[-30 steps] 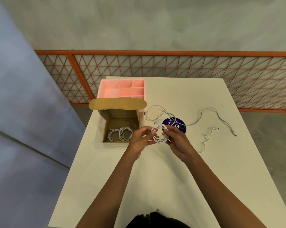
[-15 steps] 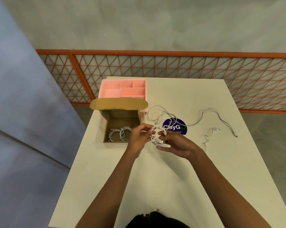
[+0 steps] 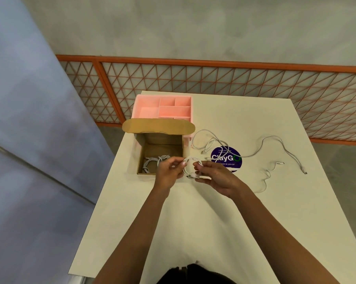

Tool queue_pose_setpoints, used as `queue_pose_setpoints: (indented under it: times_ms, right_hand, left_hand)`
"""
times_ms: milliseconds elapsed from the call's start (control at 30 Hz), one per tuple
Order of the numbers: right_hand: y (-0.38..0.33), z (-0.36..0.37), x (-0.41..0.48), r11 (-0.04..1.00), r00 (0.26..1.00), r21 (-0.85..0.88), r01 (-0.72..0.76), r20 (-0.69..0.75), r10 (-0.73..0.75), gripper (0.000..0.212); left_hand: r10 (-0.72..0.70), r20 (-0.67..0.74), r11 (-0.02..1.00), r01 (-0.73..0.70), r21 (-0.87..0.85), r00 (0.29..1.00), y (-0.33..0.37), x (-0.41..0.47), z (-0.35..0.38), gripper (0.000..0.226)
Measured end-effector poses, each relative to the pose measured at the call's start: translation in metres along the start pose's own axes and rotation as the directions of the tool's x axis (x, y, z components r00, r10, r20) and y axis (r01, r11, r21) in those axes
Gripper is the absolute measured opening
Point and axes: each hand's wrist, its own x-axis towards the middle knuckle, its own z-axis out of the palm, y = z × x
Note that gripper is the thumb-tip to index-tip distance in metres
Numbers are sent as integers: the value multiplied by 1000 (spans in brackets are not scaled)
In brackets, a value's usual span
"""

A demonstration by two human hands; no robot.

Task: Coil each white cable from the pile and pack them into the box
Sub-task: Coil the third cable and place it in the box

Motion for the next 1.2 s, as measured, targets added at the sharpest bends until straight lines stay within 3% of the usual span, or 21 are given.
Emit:
queue_pose_setpoints:
  times_ms: [167, 400, 567, 667, 833, 1033, 1133, 1200]
  right_hand:
    - [15, 27, 21, 957, 981, -271, 101, -135, -142, 22]
    - [17, 71, 59, 950, 950, -309, 55, -277, -145, 12]
    - [11, 101, 93, 926, 932, -376, 36, -322, -166, 8]
    - [7, 111, 113, 905, 910, -425, 27, -363, -198, 18]
    - [-4, 113, 138, 789, 884, -611, -60, -400, -242, 24]
    - [-6, 112, 169, 706, 884, -691, -153, -416, -215, 36]
    - [-4, 114, 179, 712, 893, -687, -145, -401, -206, 30]
    - [-4, 116, 180, 653, 895, -731, -198, -406, -183, 32]
  left_hand:
    - [-51, -70, 999, 50, -12, 996, -8, 6, -27, 18]
    - [-82, -175, 996, 72, -61, 981, -12, 28, -71, 20]
    - [-69, -277, 997, 75, 11, 958, -13, 55, -96, 16]
    - [-48, -319, 993, 80, 86, 946, -13, 68, -102, 15]
    - [80, -407, 952, 51, 302, 910, -22, 72, -112, 19]
    - [163, -400, 858, 70, 509, 902, -36, 73, -119, 22]
    - [195, -373, 857, 27, 514, 907, -40, 70, -122, 38]
    - [203, -373, 876, 2, 482, 905, -42, 68, -123, 39]
